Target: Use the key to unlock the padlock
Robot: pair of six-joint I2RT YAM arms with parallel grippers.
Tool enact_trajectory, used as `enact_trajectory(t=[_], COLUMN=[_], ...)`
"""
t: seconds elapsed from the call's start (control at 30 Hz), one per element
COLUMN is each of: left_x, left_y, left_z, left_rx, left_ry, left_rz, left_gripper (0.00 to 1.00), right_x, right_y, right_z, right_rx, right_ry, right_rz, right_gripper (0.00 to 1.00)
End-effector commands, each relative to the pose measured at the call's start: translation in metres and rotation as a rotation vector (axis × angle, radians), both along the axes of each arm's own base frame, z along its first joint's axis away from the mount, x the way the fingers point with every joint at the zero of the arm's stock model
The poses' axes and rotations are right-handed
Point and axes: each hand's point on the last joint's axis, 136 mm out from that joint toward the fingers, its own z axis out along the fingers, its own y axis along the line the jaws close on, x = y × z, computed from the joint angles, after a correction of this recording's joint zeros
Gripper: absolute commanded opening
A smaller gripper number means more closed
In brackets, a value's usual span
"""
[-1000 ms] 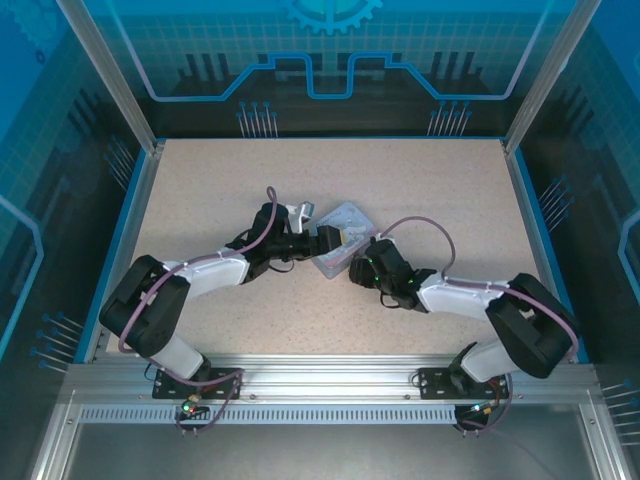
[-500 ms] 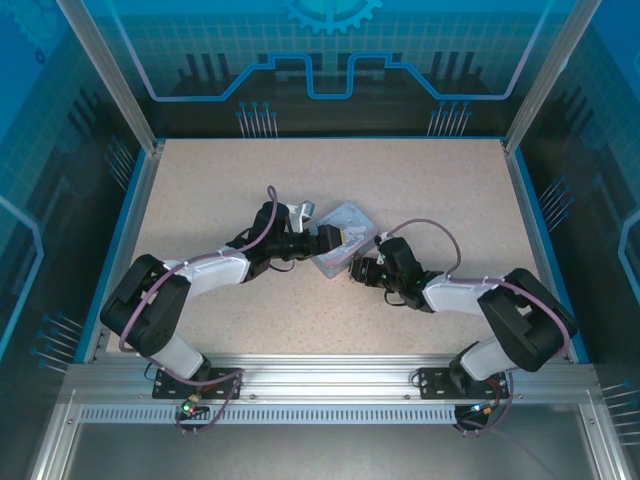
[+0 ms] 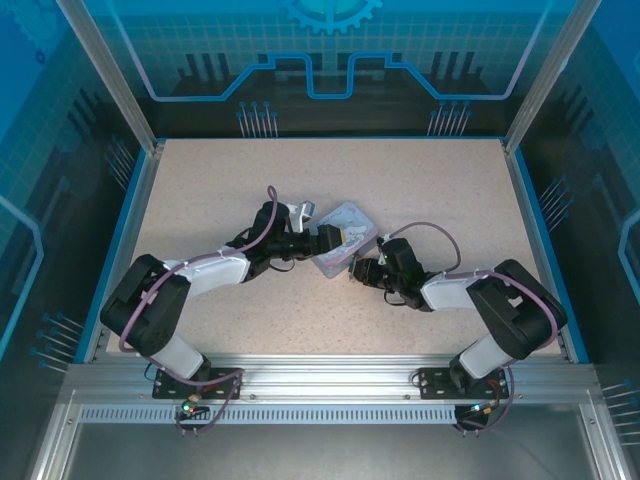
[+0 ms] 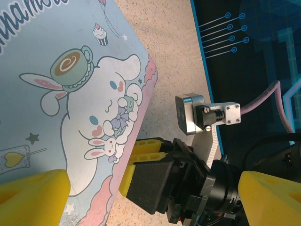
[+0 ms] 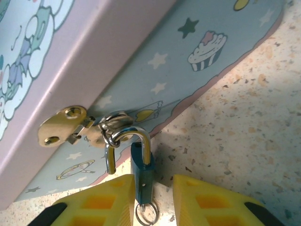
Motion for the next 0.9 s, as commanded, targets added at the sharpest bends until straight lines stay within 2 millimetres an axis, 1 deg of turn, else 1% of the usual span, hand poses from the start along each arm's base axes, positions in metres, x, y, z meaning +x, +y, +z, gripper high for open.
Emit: enact_trajectory(t=[0.0, 0.2, 0.4, 0.57, 0.7, 0.87], left_x=[-0.011, -0.011, -0.011, -0.011, -0.012, -0.014], left_y=[0.015, 0.015, 0.015, 0.015, 0.016, 0.018], left_z=[-0.047, -0.047, -0.048, -0.049, -0.052, -0.060], left_rx=[0.115, 0.113, 0.115, 0.117, 0.128, 0.143], left_ry=[0.147, 0.148, 0.151, 0.153, 0.155, 0.172], left_rz=[0.039, 0.038, 0.040, 0.042, 0.041, 0.040], left_gripper=[0.94, 0.94, 0.93, 0.93, 0.93, 0.93], right_x=[0.001, 0.003, 0.005, 0.006, 0.010, 0.016], right_y=[0.002, 0.003, 0.003, -0.004, -0.007, -0.009], right_z=[-0.002, -0.005, -0.006, -0.007, -0.003, -0.001], right_rx=[0.047, 0.064, 0.067, 0.054, 0.061, 0.069], right_ry=[0.003, 0.011, 0.010, 0.003, -0.009, -0.011], right_rz=[0.004, 0.004, -0.004, -0.035, -0.056, -0.090], right_gripper=[0.27, 0.23, 0.14, 0.07, 0.06, 0.06])
